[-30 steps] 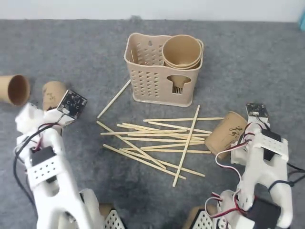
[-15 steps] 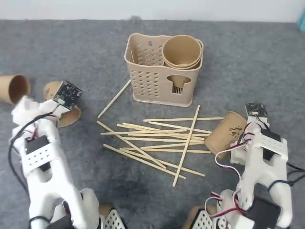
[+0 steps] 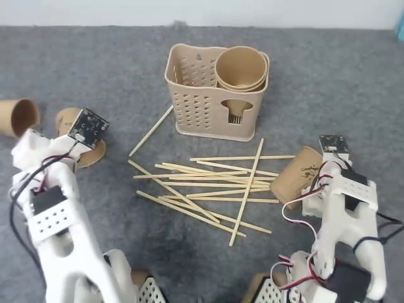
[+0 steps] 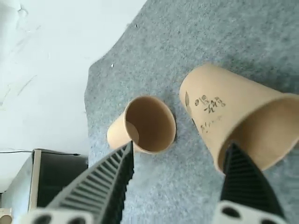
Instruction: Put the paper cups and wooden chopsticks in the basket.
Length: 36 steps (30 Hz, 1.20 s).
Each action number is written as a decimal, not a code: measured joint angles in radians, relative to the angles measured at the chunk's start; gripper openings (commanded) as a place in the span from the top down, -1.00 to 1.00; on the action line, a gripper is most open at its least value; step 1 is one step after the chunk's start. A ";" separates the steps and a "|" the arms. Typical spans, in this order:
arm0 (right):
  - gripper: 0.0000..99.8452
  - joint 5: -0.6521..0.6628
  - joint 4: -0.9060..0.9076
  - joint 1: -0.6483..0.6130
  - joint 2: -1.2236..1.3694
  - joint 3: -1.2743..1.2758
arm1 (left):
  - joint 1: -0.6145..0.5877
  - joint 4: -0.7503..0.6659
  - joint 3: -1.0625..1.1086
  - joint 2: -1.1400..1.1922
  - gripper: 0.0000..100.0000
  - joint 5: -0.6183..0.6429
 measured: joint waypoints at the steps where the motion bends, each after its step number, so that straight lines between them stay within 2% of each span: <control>1: 0.72 0.000 0.000 0.000 0.000 0.000 | 0.005 0.000 0.012 -0.015 0.41 0.000; 9: 0.72 0.000 0.000 0.000 0.000 0.000 | 0.026 -0.120 0.095 -0.005 0.40 0.000; 18: 0.72 0.000 0.000 0.000 0.000 0.000 | 0.021 -0.245 0.006 0.302 0.42 0.000; 28: 0.72 0.000 0.000 0.000 0.000 0.000 | 0.064 -0.249 -0.183 0.566 0.80 0.000; 32: 0.72 0.000 0.000 0.000 0.000 0.000 | 0.101 -0.341 -0.186 0.608 0.99 0.002; 36: 0.72 0.000 0.000 0.000 0.000 0.000 | 0.123 -0.443 -0.169 0.611 0.98 0.046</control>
